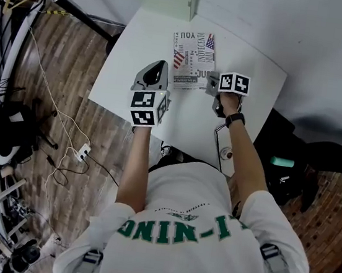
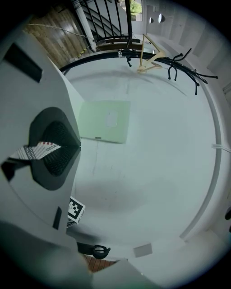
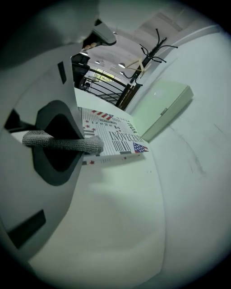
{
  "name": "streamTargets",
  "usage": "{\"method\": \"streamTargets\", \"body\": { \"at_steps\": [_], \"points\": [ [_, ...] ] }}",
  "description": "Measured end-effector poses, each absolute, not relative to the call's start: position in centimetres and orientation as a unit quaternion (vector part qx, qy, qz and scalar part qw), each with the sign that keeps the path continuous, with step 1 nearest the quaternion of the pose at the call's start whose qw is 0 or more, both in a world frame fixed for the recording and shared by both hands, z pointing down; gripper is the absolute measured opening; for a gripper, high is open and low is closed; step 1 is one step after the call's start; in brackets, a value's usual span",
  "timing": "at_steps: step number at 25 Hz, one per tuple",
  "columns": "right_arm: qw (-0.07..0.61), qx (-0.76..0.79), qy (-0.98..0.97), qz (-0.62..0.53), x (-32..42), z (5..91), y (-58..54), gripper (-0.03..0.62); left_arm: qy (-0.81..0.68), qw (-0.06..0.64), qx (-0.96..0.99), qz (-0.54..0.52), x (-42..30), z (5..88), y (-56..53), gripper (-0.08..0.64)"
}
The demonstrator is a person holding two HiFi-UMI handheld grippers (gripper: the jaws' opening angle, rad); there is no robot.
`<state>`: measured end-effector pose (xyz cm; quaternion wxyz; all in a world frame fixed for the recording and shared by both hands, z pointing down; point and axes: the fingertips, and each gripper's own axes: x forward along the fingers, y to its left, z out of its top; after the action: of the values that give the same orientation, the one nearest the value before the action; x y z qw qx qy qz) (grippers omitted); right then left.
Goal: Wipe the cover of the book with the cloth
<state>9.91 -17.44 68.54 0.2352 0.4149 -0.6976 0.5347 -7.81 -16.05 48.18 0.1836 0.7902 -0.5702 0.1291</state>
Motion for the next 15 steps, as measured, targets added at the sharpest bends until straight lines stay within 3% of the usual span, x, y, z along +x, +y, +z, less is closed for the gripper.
{"method": "streamTargets", "body": {
  "at_steps": [7,15],
  "points": [
    [0.230,0.421,-0.694,0.537,9.6,68.4,-17.1,0.032,-0.576,0.180,0.787,0.128,-8.5,47.7,-15.7,0.012],
    [0.240,0.316,-0.749,0.531,-2.1,67.8,-13.5,0.032,-0.596,0.181,0.772,0.130,-11.2,47.6,-14.8,0.012]
  ]
}}
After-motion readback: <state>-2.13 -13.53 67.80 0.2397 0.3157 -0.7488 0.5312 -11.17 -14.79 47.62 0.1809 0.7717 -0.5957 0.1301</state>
